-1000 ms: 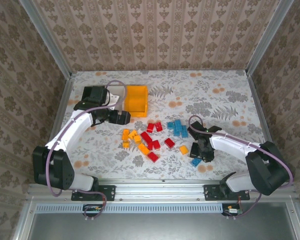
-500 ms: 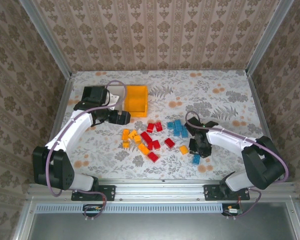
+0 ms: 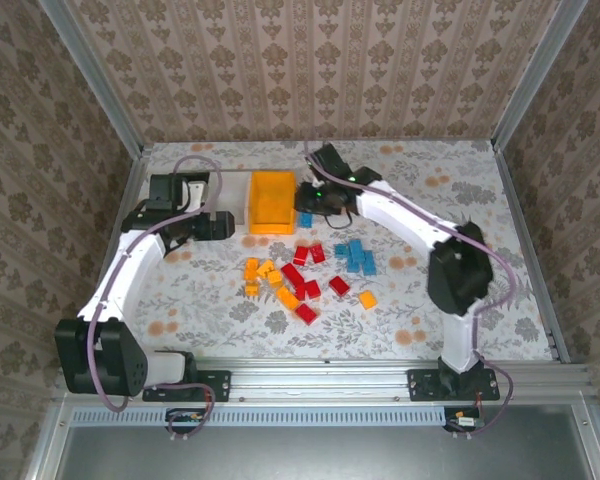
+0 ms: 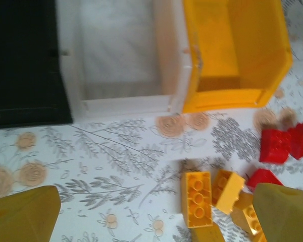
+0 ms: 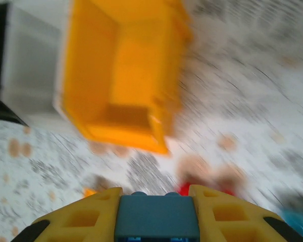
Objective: Sort the legos into containers by color
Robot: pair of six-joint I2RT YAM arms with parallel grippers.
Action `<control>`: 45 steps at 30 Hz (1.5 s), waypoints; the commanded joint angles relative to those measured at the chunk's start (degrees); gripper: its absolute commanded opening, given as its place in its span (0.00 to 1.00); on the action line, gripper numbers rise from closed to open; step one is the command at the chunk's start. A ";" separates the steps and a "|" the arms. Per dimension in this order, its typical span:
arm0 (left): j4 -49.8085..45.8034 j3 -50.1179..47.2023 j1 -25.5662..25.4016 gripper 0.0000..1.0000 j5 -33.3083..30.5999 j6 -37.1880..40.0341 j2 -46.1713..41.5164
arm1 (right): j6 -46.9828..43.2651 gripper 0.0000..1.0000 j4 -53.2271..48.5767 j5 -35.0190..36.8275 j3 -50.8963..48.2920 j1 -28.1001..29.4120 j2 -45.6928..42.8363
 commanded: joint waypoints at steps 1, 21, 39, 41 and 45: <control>1.14 -0.88 1.33 1.00 -0.27 -2.15 -0.96 | -2.83 0.23 0.41 -3.30 10.29 0.39 9.91; 1.38 -0.72 2.27 1.00 1.97 -2.68 0.16 | -16.00 0.22 -16.55 20.35 39.22 -1.05 31.41; 1.36 -0.89 2.28 1.00 1.84 -2.60 0.25 | -14.40 0.24 -8.83 22.64 11.69 -14.25 15.18; 1.36 -0.85 2.34 1.00 1.93 -2.60 0.27 | -13.86 0.26 -7.07 22.46 7.93 -15.89 12.94; 1.45 -0.89 2.31 1.00 2.15 -2.68 0.44 | -13.76 0.55 -3.67 18.62 2.93 -17.79 9.00</control>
